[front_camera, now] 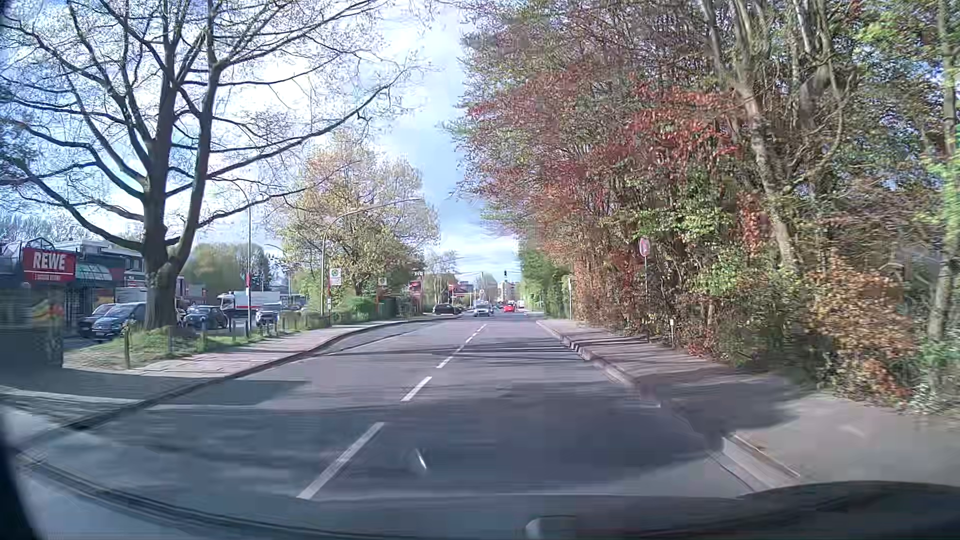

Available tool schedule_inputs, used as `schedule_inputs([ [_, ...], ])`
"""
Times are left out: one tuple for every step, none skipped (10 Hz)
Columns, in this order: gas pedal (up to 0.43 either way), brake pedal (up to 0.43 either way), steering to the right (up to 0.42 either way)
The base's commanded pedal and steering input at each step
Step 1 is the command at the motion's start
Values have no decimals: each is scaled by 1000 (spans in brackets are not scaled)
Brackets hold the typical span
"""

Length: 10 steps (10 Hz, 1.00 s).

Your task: Follow the waypoints while adhering to traffic rules and regulations

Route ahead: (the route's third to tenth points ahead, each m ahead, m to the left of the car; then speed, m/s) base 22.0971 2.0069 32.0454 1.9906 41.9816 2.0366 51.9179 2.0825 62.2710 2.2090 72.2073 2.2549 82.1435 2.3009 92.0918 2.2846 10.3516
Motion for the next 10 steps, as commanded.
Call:
schedule_inputs([
  [150, 0, -2],
  [150, 0, -2],
  [150, 0, -2],
  [150, 0, -1],
  [150, 0, -1],
  [150, 6, 0],
  [150, 0, 0],
  [150, 0, 0],
  [150, 0, 0],
  [150, 0, 0],
])
